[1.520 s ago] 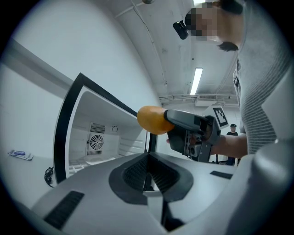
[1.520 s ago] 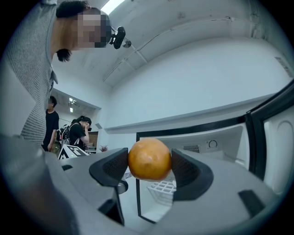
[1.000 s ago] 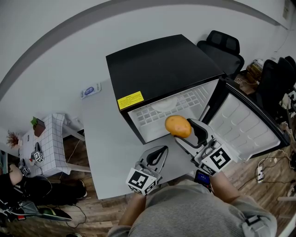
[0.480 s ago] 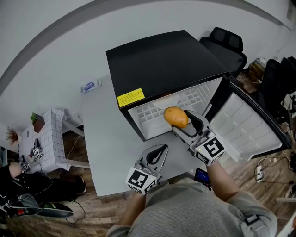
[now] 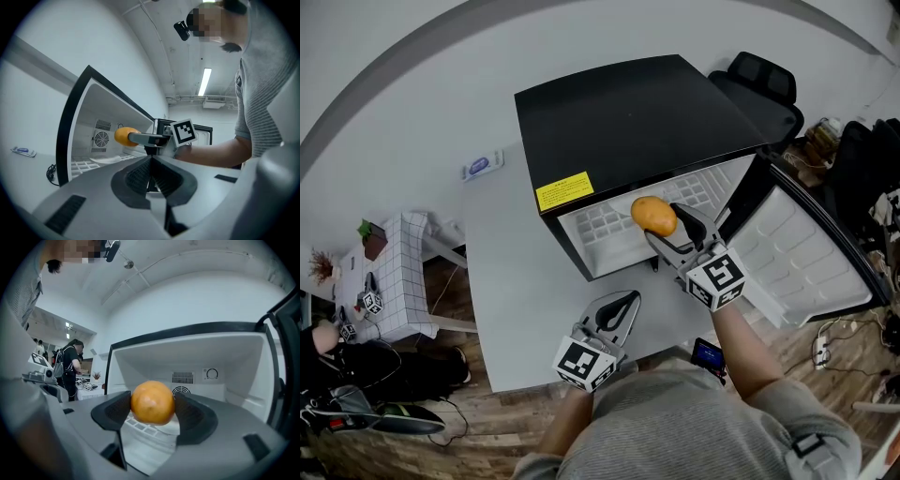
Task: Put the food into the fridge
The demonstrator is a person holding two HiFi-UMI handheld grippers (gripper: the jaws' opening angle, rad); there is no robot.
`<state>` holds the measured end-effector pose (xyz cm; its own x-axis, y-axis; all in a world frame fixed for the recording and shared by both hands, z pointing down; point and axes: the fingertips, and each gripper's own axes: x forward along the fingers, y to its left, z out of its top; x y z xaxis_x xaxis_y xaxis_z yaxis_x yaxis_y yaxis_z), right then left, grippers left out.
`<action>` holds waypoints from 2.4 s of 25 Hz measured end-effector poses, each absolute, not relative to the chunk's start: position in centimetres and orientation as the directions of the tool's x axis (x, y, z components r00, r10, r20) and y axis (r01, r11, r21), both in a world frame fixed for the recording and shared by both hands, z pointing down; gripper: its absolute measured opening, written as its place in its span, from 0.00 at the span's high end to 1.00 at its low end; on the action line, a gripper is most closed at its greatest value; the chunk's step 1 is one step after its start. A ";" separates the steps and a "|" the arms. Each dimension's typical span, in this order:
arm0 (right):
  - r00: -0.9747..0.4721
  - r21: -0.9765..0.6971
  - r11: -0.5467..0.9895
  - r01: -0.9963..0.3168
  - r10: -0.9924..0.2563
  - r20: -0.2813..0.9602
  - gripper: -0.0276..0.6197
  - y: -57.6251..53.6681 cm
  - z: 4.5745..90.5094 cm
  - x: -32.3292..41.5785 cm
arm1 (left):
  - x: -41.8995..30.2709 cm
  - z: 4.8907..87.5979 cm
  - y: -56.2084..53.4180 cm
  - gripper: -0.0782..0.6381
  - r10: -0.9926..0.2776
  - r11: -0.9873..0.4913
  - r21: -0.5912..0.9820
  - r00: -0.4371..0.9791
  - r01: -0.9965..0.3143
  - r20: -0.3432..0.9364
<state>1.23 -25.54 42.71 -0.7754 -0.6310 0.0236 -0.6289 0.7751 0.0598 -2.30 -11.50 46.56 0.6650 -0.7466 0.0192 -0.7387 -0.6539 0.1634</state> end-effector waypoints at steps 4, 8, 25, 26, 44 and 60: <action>-0.770 0.075 0.771 -0.632 -0.636 0.054 0.49 -27.1 43.8 0.7 | -2.4 46.7 -11.5 0.88 -0.749 -0.651 0.163 0.663 -0.741 0.023; -0.762 0.079 0.768 -0.636 -0.641 0.091 0.49 -28.5 45.1 0.2 | -2.5 46.8 -11.5 0.88 -0.752 -0.646 0.165 0.658 -0.746 0.031; -0.705 0.096 0.737 -0.669 -0.670 0.235 0.49 -34.3 49.9 -1.6 | -3.6 47.4 -11.3 0.88 -0.771 -0.621 0.168 0.636 -0.766 0.049; -0.702 0.098 0.737 -0.669 -0.670 0.242 0.49 -34.5 50.1 -1.7 | -3.7 47.4 -11.3 0.88 -0.771 -0.620 0.168 0.635 -0.766 0.049; -0.663 0.138 0.717 -0.683 -0.688 0.296 0.49 -37.3 52.4 -2.9 | -4.3 48.1 -11.6 0.88 -0.780 -0.603 0.177 0.621 -0.778 0.071; -0.664 0.130 0.729 -0.673 -0.672 0.330 0.49 -37.0 52.6 -2.8 | -4.5 47.9 -11.9 0.88 -0.778 -0.607 0.175 0.624 -0.775 0.065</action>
